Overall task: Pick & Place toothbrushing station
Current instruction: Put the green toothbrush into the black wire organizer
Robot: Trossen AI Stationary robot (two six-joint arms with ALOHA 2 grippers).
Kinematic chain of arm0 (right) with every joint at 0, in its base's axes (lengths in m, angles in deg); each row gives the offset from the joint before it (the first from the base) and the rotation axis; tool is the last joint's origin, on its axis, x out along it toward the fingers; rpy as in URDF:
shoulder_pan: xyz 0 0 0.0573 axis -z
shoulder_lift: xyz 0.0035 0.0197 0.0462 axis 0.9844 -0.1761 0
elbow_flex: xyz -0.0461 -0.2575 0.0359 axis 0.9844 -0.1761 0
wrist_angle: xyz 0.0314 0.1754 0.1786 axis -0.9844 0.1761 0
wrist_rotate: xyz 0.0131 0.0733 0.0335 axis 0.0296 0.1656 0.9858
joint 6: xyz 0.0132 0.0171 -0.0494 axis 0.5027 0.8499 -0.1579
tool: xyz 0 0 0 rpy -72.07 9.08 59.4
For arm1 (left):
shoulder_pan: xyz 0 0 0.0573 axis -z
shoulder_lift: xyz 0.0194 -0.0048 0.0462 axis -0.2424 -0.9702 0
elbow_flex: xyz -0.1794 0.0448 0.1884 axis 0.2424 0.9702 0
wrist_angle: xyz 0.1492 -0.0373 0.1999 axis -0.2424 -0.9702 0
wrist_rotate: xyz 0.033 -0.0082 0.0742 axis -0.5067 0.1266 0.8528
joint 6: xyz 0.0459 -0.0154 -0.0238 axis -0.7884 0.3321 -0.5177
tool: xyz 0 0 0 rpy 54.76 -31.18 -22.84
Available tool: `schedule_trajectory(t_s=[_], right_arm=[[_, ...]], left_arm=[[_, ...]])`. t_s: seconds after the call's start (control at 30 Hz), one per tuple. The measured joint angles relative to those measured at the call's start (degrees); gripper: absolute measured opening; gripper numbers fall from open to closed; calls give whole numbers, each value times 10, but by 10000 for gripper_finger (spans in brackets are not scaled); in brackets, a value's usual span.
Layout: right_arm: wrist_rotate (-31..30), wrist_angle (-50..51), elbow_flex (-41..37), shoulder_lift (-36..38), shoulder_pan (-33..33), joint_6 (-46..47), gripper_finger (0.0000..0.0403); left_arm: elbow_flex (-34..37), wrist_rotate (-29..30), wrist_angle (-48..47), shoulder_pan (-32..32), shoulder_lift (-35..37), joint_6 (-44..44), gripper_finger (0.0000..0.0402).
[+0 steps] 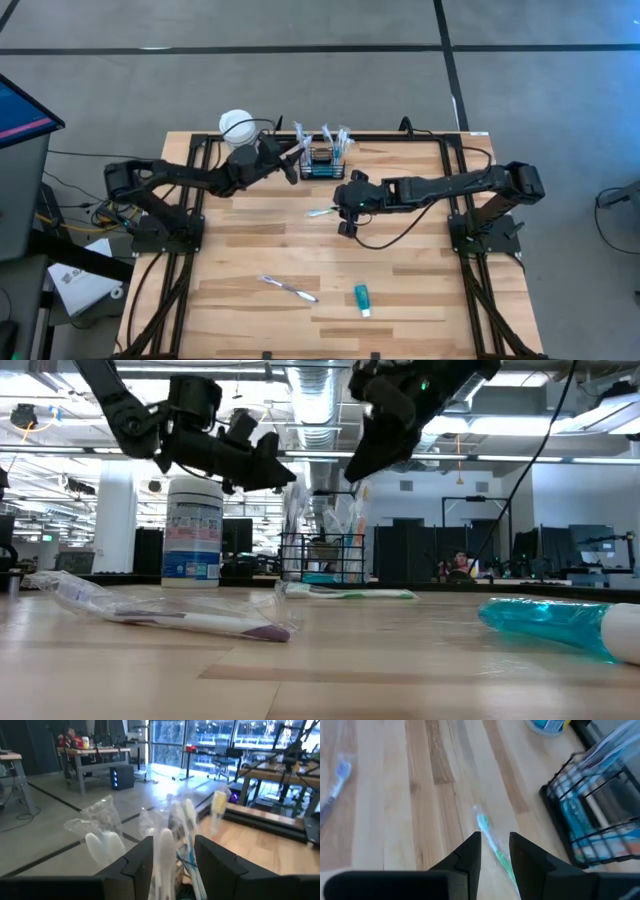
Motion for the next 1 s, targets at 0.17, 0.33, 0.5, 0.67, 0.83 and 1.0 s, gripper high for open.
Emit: schedule_trajectory(t_s=[0.17,0.33,0.5,0.67,0.83,1.0], right_arm=[[0,-18,1,-44,4,-39,91],[2,-9,7,-87,21,-72,91],[5,-15,13,-105,38,-106,91],[40,13,13,-104,53,-112,91],[55,40,12,-108,66,-113,91],[80,42,13,-136,79,-123,91]], left_arm=[[0,0,-75,16,49,-1,136],[0,0,-127,40,76,-1,136],[0,-8,-134,64,75,-3,135],[0,-26,-140,82,74,-5,135],[0,-26,-141,90,74,-5,135],[0,-26,-141,91,74,-5,135]])
